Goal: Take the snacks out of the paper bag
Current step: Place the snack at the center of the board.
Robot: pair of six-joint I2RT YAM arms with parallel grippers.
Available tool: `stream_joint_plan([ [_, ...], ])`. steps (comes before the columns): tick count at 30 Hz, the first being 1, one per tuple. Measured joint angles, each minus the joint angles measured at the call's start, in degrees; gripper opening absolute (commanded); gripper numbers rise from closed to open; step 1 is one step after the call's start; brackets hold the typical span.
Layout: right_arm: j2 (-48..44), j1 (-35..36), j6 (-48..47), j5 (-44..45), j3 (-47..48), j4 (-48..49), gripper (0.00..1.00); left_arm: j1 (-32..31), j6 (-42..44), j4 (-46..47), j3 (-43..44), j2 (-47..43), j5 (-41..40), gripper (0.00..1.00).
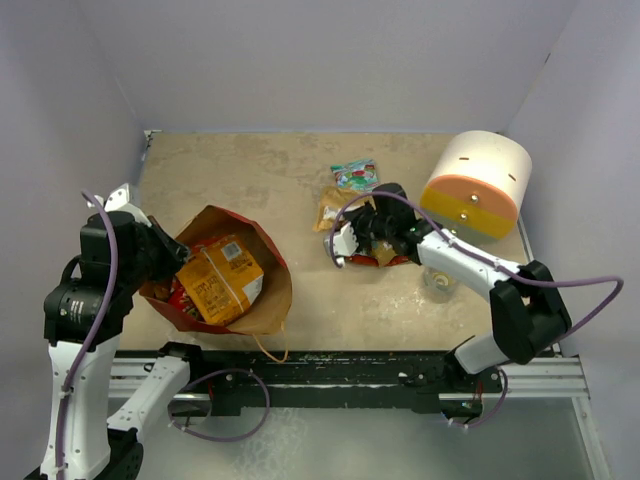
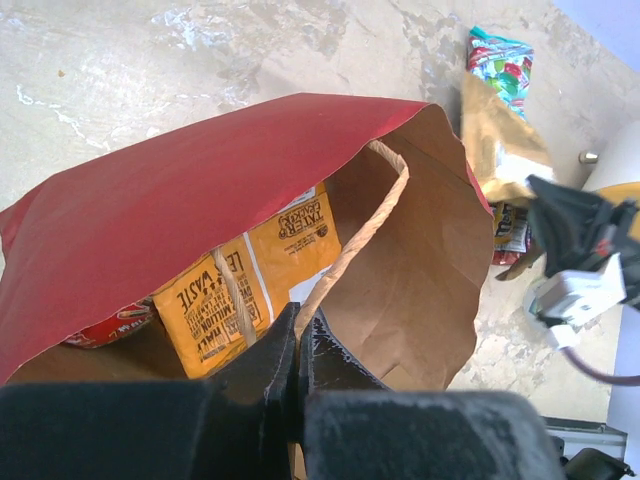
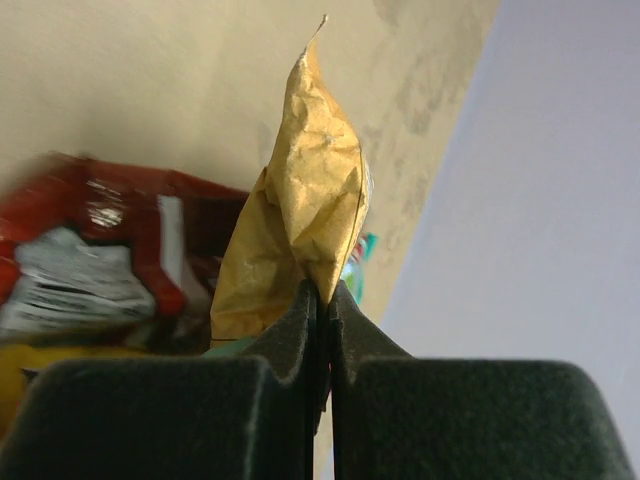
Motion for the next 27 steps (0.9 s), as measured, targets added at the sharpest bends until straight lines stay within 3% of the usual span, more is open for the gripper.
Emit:
stream_joint_plan([
  [2,0.2,1.6,-0.7,0.9,-3.6,3.2,0.0,0.0,-0.1,0.3,0.0,-0.4,0.0,0.0],
  [6,1.0,2.7,-1.0,1.1,-7.0,6.3,0.15,0.0,-0.5,1.7,0.0,-1.4,0.2,0.0],
  [9,1.4,2.6,-0.7,1.0,-7.1,8.0,0.4,0.0,-0.5,2.5,-0.1,-2.0,0.1,0.0],
  [13,0.9,2.7,-0.3,1.1,-7.2,8.8,0.43,0.0,-0.5,2.6,-0.9,-2.1,0.0,0.0],
  [17,-2.5,2.7,2.9,1.3,-7.1,2.8,0.5,0.0,-0.5,2.4,-1.4,-2.1,0.0,0.0],
  [24,-17.0,2.7,17.3,-2.9,-7.1,-6.6,0.55,0.0,-0.6,2.3,-1.6,-3.0,-0.9,0.0],
  [27,-22.0,2.8,35.3,-3.7,-9.2,1.0,0.58,0.0,-1.2,2.3,-1.6,-2.9,-1.3,0.0],
])
